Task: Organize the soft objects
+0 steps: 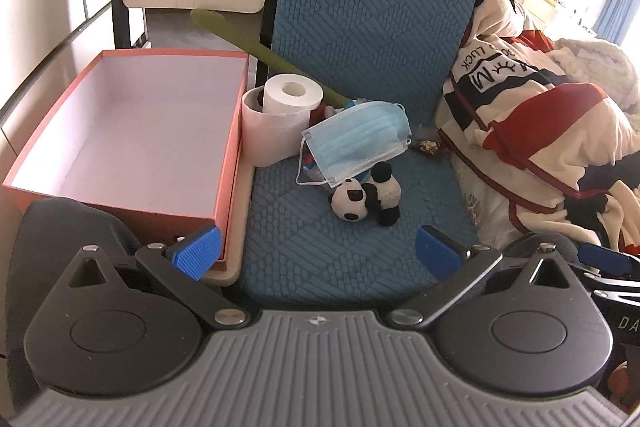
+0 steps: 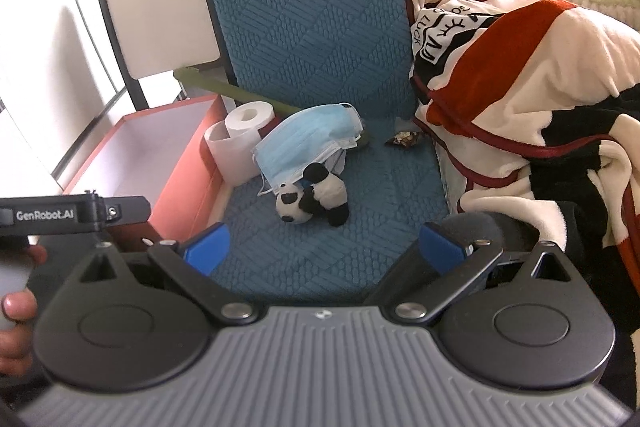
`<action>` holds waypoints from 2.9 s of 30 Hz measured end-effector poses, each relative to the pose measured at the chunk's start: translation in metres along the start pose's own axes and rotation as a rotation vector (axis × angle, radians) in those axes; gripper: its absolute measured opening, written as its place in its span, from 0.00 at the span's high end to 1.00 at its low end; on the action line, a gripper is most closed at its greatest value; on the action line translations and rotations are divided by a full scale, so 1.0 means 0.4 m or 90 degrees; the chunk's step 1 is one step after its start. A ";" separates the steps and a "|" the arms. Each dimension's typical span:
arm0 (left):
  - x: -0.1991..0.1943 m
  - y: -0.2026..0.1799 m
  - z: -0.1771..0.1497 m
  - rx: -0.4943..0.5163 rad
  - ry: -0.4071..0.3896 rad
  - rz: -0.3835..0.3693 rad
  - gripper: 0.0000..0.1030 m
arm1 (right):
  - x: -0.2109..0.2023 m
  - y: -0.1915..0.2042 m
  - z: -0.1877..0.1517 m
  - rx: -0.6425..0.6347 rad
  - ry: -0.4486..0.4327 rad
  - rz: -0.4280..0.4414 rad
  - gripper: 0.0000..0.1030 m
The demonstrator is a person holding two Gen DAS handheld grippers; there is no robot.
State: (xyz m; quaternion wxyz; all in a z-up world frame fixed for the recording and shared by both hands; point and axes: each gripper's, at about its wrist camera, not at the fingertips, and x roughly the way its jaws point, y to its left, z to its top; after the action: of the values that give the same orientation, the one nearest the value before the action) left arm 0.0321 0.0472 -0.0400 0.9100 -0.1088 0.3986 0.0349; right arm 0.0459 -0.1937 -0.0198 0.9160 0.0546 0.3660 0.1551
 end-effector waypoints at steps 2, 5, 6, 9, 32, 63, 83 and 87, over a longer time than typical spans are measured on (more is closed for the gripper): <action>0.008 0.002 -0.001 -0.003 0.004 -0.001 0.00 | 0.002 0.003 -0.001 -0.002 0.002 -0.003 0.00; 0.023 0.004 -0.001 0.000 0.005 0.001 0.00 | 0.012 0.005 0.000 0.002 0.005 0.004 0.00; 0.027 0.003 0.000 0.001 0.007 0.001 0.00 | 0.017 0.005 0.001 0.002 0.005 0.013 0.00; 0.042 0.002 0.002 0.011 0.008 -0.003 0.00 | 0.032 0.008 0.008 0.005 0.002 0.019 0.00; 0.319 0.035 0.017 0.101 0.048 -0.065 0.00 | 0.277 -0.004 0.026 0.074 0.005 0.029 0.02; 0.660 -0.065 0.001 0.149 0.032 -0.123 0.21 | 0.684 -0.163 0.118 0.310 0.076 0.182 0.36; 0.692 -0.052 -0.012 0.105 0.049 -0.152 0.36 | 0.744 -0.141 0.132 0.282 0.062 0.158 0.81; 0.676 -0.051 -0.018 0.088 0.049 -0.154 0.37 | 0.726 -0.137 0.141 0.270 0.050 0.152 0.85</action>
State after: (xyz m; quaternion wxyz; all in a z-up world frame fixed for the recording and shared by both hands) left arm 0.2138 0.0195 -0.2394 0.8969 -0.0940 0.4188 -0.1068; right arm 0.2968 -0.1506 -0.1802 0.8444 0.2823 0.4166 0.1838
